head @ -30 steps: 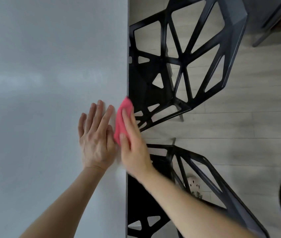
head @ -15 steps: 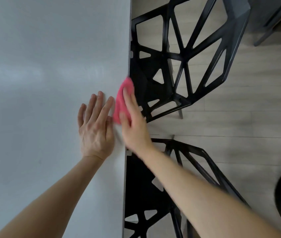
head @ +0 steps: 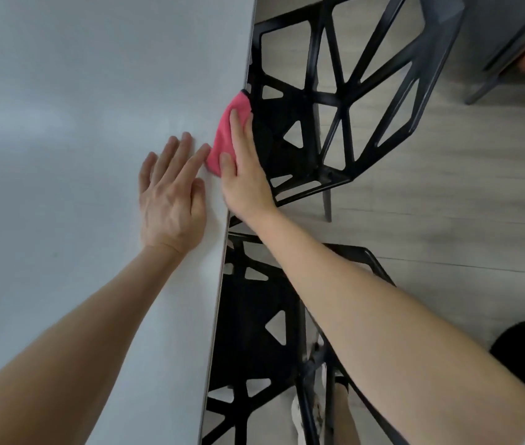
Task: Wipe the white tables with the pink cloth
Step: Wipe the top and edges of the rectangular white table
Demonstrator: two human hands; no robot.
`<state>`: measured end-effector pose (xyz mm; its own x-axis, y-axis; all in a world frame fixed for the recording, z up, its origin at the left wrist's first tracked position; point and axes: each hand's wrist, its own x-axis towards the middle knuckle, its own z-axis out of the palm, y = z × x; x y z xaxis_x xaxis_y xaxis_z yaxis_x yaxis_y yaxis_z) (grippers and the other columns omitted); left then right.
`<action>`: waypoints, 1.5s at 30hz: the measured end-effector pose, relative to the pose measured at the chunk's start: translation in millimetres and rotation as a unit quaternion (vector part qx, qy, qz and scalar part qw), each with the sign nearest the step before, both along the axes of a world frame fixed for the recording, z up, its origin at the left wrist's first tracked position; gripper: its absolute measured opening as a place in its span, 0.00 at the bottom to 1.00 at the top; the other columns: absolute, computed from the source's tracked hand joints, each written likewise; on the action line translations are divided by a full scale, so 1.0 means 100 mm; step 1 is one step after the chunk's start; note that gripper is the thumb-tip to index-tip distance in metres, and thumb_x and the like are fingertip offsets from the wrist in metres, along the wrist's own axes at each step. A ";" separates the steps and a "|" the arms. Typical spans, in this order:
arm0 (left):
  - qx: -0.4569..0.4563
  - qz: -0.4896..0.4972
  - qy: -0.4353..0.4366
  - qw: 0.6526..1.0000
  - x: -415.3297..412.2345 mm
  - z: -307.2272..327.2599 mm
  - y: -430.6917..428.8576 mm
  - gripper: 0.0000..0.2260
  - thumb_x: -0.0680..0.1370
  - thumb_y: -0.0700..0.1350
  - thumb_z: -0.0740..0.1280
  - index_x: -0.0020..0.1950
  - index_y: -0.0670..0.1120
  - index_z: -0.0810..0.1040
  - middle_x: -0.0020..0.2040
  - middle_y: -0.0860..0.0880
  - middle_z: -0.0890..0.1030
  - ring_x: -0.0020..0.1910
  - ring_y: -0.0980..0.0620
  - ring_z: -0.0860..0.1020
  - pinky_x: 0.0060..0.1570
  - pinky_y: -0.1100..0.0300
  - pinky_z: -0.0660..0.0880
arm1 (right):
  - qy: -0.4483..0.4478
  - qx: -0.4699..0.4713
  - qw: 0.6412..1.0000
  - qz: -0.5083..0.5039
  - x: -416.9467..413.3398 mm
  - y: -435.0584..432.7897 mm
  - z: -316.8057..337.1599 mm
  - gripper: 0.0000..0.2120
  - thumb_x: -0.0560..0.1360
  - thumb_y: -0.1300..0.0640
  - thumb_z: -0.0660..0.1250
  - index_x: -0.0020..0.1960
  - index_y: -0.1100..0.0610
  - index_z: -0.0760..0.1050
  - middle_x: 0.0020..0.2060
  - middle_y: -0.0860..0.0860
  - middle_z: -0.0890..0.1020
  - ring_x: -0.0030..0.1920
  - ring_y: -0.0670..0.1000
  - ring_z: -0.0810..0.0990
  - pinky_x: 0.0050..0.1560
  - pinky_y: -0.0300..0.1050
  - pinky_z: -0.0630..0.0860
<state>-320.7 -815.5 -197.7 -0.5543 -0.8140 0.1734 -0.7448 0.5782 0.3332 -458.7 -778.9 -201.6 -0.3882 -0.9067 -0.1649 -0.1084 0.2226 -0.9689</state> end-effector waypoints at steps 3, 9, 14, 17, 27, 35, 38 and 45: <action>-0.005 0.006 0.001 1.000 0.00 0.00 0.00 0.25 0.84 0.41 0.58 0.82 0.52 0.73 0.85 0.47 0.67 0.86 0.49 0.60 0.85 0.42 0.54 | -0.014 -0.002 1.000 -0.010 0.72 0.91 -0.02 0.32 0.90 0.60 0.53 0.89 0.42 0.46 0.87 0.39 0.41 0.81 0.30 0.45 0.73 0.24 0.54; 0.007 0.002 0.033 0.999 0.13 0.01 0.02 0.21 0.82 0.41 0.62 0.75 0.47 0.79 0.79 0.45 0.75 0.82 0.45 0.69 0.83 0.42 0.60 | -0.004 0.022 0.998 0.060 1.25 1.86 0.09 0.32 0.91 0.53 0.52 0.86 0.33 0.39 0.85 0.32 0.37 0.87 0.43 0.47 0.86 0.53 0.59; -0.042 -0.006 -0.019 0.999 0.70 0.11 0.65 0.18 0.84 0.42 0.65 0.74 0.45 0.79 0.77 0.44 0.78 0.80 0.42 0.71 0.80 0.43 0.65 | -0.009 0.025 1.000 0.015 0.40 0.56 0.02 0.30 0.92 0.54 0.51 0.89 0.44 0.41 0.88 0.47 0.37 0.88 0.54 0.49 0.84 0.56 0.55; -0.051 0.002 -0.051 0.997 1.06 0.17 1.12 0.17 0.85 0.43 0.65 0.75 0.45 0.78 0.77 0.43 0.76 0.81 0.42 0.69 0.80 0.40 0.64 | -0.008 0.019 1.000 0.009 0.55 0.69 0.01 0.30 0.92 0.55 0.51 0.89 0.44 0.42 0.88 0.47 0.38 0.87 0.54 0.50 0.82 0.51 0.55; 0.004 -0.036 -0.062 0.997 1.92 0.09 2.01 0.26 0.86 0.53 0.59 0.84 0.46 0.70 0.86 0.45 0.65 0.86 0.44 0.61 0.81 0.32 0.59 | -0.028 0.000 0.999 0.029 2.08 2.76 0.04 0.32 0.90 0.58 0.54 0.88 0.40 0.45 0.86 0.35 0.39 0.86 0.38 0.46 0.84 0.38 0.55; -0.016 -0.036 -0.071 0.997 1.94 0.02 1.99 0.27 0.85 0.52 0.59 0.84 0.48 0.69 0.86 0.47 0.64 0.87 0.45 0.59 0.82 0.34 0.58 | -0.020 -0.012 0.998 -0.064 1.00 0.96 -0.06 0.32 0.89 0.63 0.52 0.89 0.49 0.47 0.88 0.49 0.41 0.87 0.49 0.47 0.73 0.33 0.52; -0.019 -0.037 -0.066 0.997 1.95 0.01 1.99 0.27 0.85 0.52 0.59 0.84 0.48 0.69 0.86 0.46 0.64 0.87 0.45 0.59 0.82 0.35 0.58 | -0.001 -0.040 0.997 -0.072 1.43 1.53 -0.07 0.29 0.91 0.59 0.52 0.89 0.48 0.49 0.89 0.46 0.43 0.87 0.42 0.46 0.82 0.38 0.55; -0.008 -0.030 -0.064 0.998 1.94 0.00 2.00 0.27 0.84 0.52 0.61 0.84 0.47 0.70 0.86 0.46 0.64 0.87 0.46 0.58 0.83 0.35 0.57 | -0.048 -0.003 0.999 -0.010 2.37 2.97 0.08 0.31 0.90 0.61 0.55 0.88 0.45 0.47 0.87 0.38 0.40 0.86 0.38 0.47 0.75 0.23 0.56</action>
